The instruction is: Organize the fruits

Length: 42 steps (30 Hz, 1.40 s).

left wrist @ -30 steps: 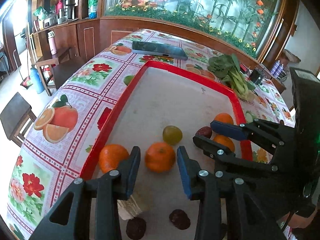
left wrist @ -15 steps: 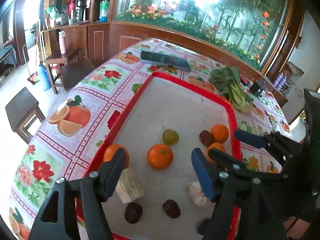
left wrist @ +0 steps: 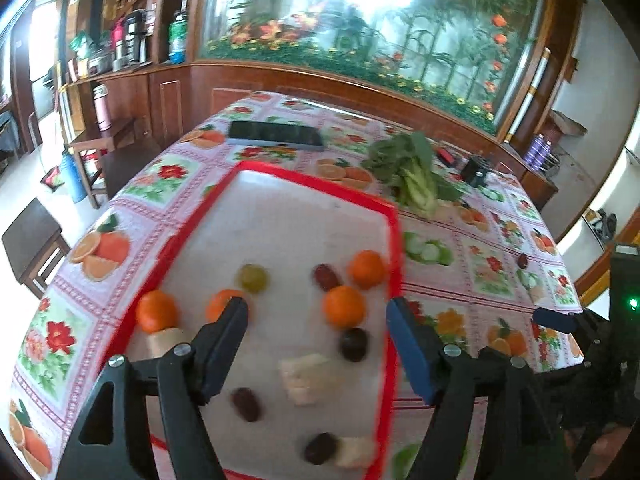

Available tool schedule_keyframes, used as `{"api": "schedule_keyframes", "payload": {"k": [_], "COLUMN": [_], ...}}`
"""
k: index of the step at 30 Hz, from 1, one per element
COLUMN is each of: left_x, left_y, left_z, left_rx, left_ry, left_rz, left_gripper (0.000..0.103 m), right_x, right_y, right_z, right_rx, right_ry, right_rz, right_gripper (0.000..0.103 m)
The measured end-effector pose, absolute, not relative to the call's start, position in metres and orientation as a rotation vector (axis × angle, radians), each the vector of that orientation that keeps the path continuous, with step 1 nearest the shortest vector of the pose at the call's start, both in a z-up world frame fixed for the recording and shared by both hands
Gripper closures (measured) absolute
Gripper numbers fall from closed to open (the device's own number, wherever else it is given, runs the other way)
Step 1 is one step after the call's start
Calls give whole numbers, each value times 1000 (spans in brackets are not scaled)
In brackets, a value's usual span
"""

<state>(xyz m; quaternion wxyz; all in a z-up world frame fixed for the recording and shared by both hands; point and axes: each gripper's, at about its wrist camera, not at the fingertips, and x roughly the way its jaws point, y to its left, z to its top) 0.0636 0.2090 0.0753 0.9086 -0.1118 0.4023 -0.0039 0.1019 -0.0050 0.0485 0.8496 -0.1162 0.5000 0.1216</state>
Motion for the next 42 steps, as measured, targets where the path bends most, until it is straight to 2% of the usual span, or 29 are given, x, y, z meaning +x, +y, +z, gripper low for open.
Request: {"api": "schedule_keyframes", "payload": {"k": [10,15,31,42], "left_x": [77,68,42,-2], "left_y": [115,72,28,64], "left_z": [71,63,62,53], "left_rx": [-183,-188,-89,-122], "left_ry": [894,930,943,991], "left_rz": [-103,-120,-25,198], "left_gripper": [21,20,18,15], "right_x": [94,76,65,43], "right_y": [-153,-181,-192,-104], "right_z": [62,63,51,43], "right_rx": [-203,-129,-74,-157], "right_ry": [986,988,994,1007], "right_rz": [-6,25,146,401], "right_gripper": [2,2,2,2]}}
